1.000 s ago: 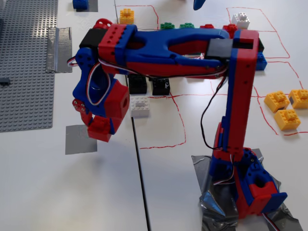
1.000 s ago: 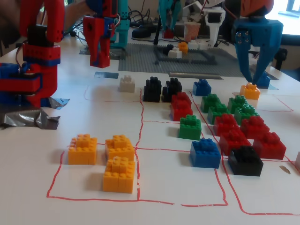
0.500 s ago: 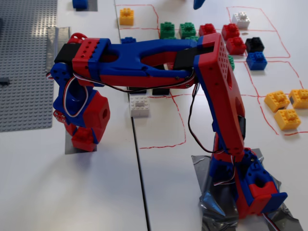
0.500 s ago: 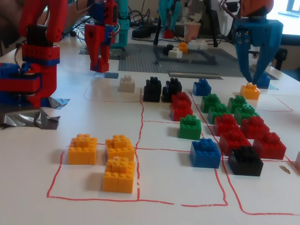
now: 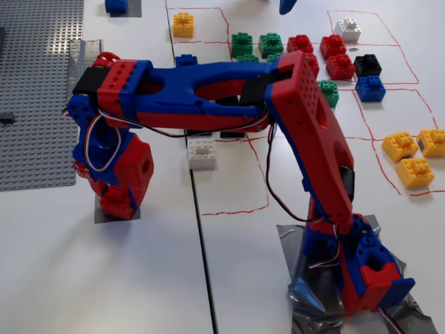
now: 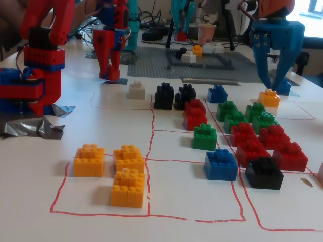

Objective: Grab the block and put it in the grey marker

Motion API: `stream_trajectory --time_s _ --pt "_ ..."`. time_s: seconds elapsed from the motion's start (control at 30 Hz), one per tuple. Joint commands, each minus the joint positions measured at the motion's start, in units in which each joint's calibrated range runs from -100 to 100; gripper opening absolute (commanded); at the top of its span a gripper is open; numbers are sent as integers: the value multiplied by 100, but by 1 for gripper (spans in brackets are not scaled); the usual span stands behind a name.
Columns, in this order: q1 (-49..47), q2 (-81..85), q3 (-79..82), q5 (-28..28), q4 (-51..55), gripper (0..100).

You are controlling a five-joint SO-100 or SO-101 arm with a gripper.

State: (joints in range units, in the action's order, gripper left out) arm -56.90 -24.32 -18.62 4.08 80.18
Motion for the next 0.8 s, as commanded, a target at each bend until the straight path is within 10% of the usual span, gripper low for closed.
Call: stream_trajectory --time_s 0.0,0.3,0.77 --pt "86 196 -618 98 157 6" --pt "86 147 -772 176 368 27" --pt "-12 840 -945 176 1009 22"
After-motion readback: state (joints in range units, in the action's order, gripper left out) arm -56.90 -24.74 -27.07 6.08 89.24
